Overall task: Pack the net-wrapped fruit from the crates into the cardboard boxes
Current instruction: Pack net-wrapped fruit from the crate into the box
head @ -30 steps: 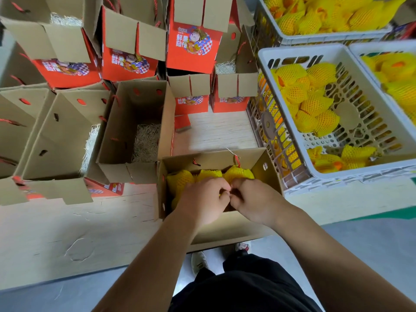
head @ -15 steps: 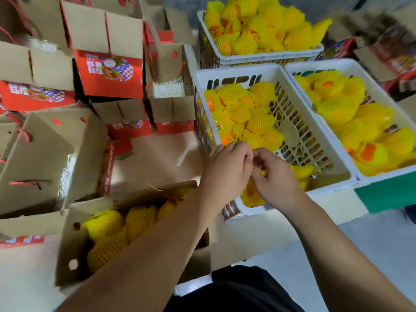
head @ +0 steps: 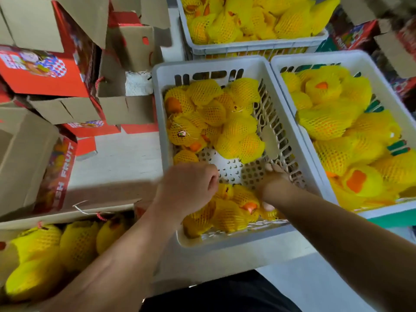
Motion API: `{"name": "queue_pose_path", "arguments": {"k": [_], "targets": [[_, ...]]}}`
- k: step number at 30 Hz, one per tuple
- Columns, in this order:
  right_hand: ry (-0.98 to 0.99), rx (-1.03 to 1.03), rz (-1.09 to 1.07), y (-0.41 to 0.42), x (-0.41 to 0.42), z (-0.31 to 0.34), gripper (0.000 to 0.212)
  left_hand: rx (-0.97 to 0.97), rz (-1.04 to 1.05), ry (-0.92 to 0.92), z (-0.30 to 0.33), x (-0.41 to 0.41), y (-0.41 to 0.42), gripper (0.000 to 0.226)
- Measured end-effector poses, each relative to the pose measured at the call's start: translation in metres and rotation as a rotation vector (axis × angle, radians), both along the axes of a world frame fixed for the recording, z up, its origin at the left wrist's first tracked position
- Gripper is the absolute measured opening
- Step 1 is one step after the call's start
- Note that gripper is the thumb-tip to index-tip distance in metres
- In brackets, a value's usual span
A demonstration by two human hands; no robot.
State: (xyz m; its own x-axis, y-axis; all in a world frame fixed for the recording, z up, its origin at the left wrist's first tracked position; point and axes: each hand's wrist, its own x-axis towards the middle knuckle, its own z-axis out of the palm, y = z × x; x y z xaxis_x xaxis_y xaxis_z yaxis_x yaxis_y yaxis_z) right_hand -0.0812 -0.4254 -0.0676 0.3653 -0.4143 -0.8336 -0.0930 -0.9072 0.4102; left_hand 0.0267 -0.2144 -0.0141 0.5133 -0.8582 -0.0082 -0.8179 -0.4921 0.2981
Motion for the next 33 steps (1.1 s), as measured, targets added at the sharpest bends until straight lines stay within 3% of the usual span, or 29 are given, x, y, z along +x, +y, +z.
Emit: {"name": "queue_pose_path", "arguments": {"k": [4, 8, 11, 13, 16, 19, 23, 25, 29, 33], "targets": [[0.069, 0.15, -0.127, 0.001, -0.005, 0.002, 0.088, 0.083, 0.069, 0.031, 0.0, 0.0, -0.003, 0.015], [0.063, 0.195, -0.059, 0.009, 0.0, 0.01, 0.075, 0.108, 0.114, 0.078, 0.003, -0.001, -0.004, 0.019], [0.053, 0.191, -0.044, 0.006, 0.003, 0.015, 0.085, 0.113, 0.15, 0.071, 0.003, -0.002, -0.003, 0.021], [-0.092, 0.144, -0.115, -0.001, -0.001, 0.023, 0.093, 0.095, 0.16, 0.061, 0.003, -0.002, -0.002, 0.02], [-0.484, 0.264, -0.282, -0.016, -0.011, 0.03, 0.098, 0.055, 0.161, 0.07, 0.002, -0.002, -0.001, 0.022], [-0.745, 0.387, -0.442, -0.018, -0.014, 0.032, 0.088, 0.118, 0.113, 0.062, 0.002, -0.001, -0.003, 0.042], [-0.951, 0.764, -0.984, -0.021, -0.012, 0.044, 0.057, 0.178, 0.098, 0.091, 0.004, -0.001, -0.005, 0.08], [-0.967, 0.955, -1.127, -0.012, -0.008, 0.056, 0.053, 0.157, 0.104, 0.105, 0.006, -0.003, -0.006, 0.094], [-0.886, 1.466, -1.33, 0.027, 0.004, 0.06, 0.057, 0.001, 0.126, 0.14, 0.01, -0.004, -0.006, 0.087], [-0.9, 1.638, -1.534, 0.046, 0.01, 0.06, 0.062, -0.075, 0.126, 0.173, 0.012, -0.001, 0.0, 0.078]]}}
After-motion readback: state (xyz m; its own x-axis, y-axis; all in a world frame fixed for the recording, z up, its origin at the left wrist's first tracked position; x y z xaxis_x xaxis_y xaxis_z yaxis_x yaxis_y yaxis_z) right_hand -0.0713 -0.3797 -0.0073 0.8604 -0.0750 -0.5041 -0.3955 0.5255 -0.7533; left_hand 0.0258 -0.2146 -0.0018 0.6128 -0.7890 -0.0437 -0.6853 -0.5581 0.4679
